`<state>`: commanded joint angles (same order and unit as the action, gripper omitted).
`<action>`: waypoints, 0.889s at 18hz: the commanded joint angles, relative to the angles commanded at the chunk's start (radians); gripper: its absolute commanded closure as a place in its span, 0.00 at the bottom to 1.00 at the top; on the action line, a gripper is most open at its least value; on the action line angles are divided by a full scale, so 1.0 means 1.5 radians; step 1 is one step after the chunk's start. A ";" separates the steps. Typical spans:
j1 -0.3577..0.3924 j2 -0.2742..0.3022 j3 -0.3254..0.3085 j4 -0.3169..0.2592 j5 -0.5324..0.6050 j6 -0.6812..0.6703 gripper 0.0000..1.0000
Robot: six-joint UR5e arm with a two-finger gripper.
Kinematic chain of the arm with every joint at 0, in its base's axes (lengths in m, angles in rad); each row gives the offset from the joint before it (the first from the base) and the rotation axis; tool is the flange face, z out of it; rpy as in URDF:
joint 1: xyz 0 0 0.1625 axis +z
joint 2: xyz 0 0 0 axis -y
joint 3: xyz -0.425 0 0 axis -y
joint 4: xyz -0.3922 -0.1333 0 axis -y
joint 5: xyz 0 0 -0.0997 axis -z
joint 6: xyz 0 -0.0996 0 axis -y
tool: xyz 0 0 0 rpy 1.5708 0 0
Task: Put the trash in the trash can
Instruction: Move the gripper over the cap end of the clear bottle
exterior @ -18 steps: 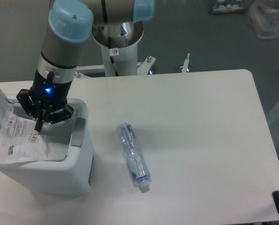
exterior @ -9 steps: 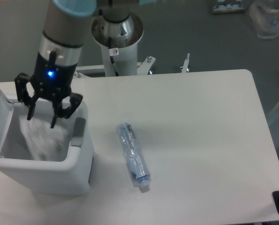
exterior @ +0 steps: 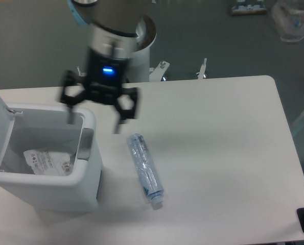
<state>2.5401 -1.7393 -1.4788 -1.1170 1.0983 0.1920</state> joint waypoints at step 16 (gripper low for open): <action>-0.013 -0.218 0.038 0.094 0.133 -0.038 0.00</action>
<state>2.5204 -2.0661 -1.4220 -0.9756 1.2977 0.1350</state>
